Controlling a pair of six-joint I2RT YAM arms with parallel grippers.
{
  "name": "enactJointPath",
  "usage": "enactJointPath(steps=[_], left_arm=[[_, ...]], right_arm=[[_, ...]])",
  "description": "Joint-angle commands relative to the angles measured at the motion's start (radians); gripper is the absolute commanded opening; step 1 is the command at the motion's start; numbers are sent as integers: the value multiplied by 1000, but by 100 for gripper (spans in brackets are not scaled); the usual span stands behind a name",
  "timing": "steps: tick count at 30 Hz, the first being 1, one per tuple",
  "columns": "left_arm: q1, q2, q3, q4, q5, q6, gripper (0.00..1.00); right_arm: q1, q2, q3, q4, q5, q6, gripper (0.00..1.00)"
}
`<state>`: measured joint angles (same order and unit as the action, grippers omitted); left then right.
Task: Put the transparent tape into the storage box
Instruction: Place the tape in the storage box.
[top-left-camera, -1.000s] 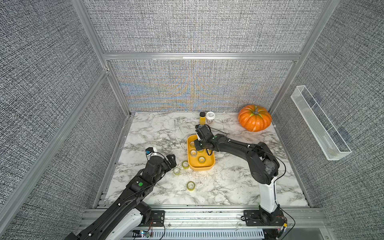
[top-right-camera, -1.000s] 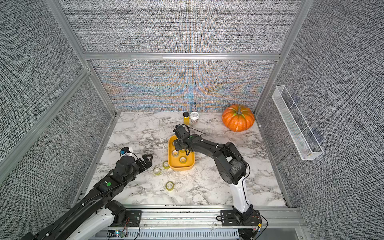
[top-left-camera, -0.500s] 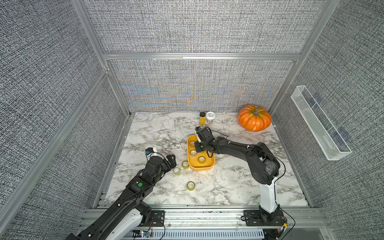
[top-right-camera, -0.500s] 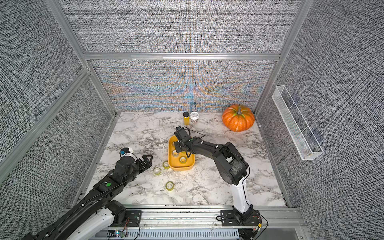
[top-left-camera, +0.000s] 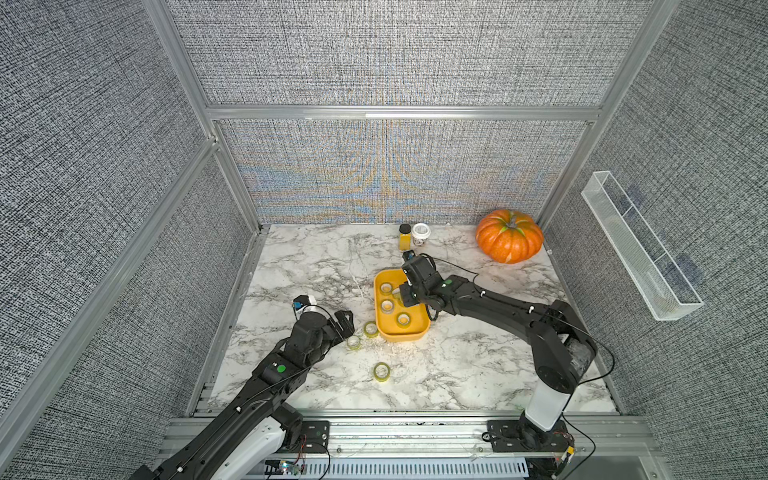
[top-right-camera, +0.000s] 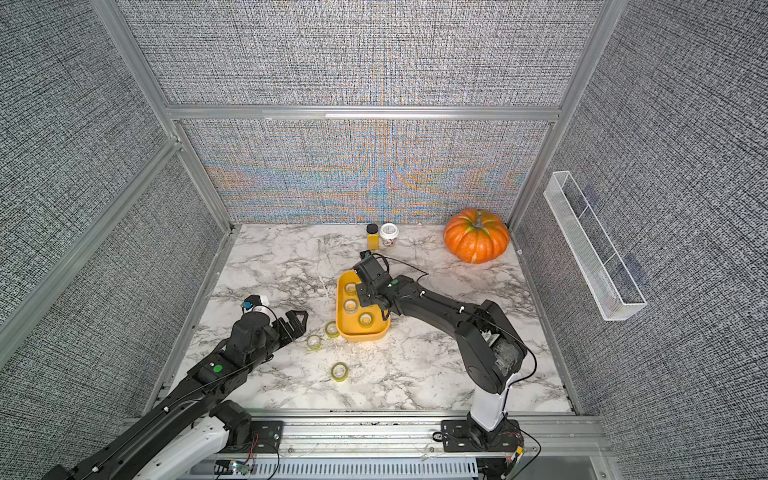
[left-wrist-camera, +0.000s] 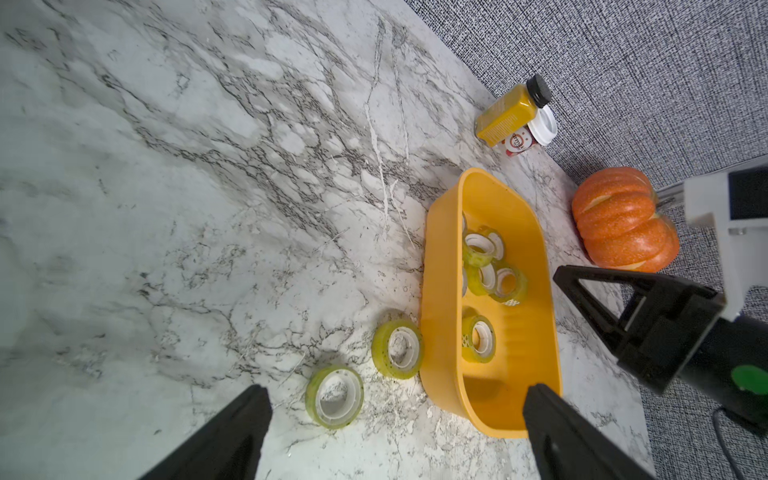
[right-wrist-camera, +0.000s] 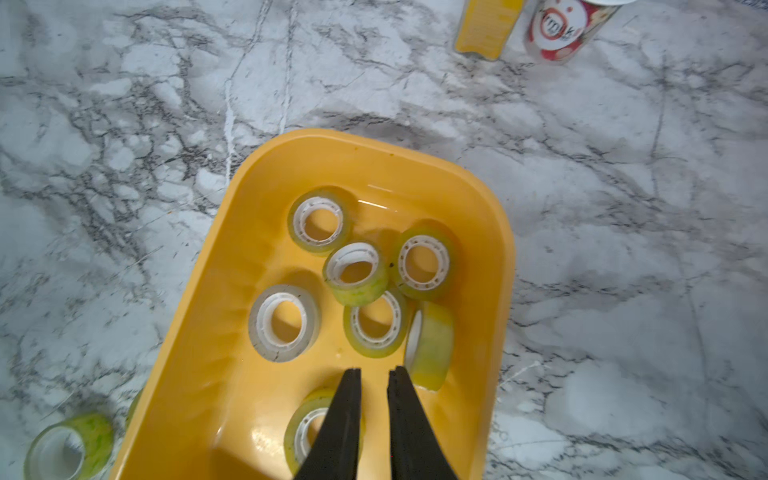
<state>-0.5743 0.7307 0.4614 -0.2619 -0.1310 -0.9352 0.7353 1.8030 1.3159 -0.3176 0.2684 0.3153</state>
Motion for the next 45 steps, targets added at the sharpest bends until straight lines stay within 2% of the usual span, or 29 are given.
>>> enactJointPath(steps=[1,13,19,24,30,39,41,45], left_arm=[[1,-5,5,20,8,7,100],[1,-18,1,5,-10,17,100],[1,-9,-1,10,-10,16,100],[1,-7,2,10,-9,22,100],[1,-22,-4,4,-1,20,100],[1,-37,-1,-4,10,28,100],[0,-29,-3,-4,15,44,100],[1,2,8,-51,4,70,100]], right_arm=[[-12,24,14,-69,71,-20,17],[-23,138,19,-29,64,-12,14],[7,144,-37,4,45,10,14],[66,95,-93,8,45,50,14],[114,-36,-156,-15,57,100,15],[118,-134,-110,-81,74,91,18],[134,-161,-122,-51,37,88,26],[170,-268,-195,-15,17,139,50]])
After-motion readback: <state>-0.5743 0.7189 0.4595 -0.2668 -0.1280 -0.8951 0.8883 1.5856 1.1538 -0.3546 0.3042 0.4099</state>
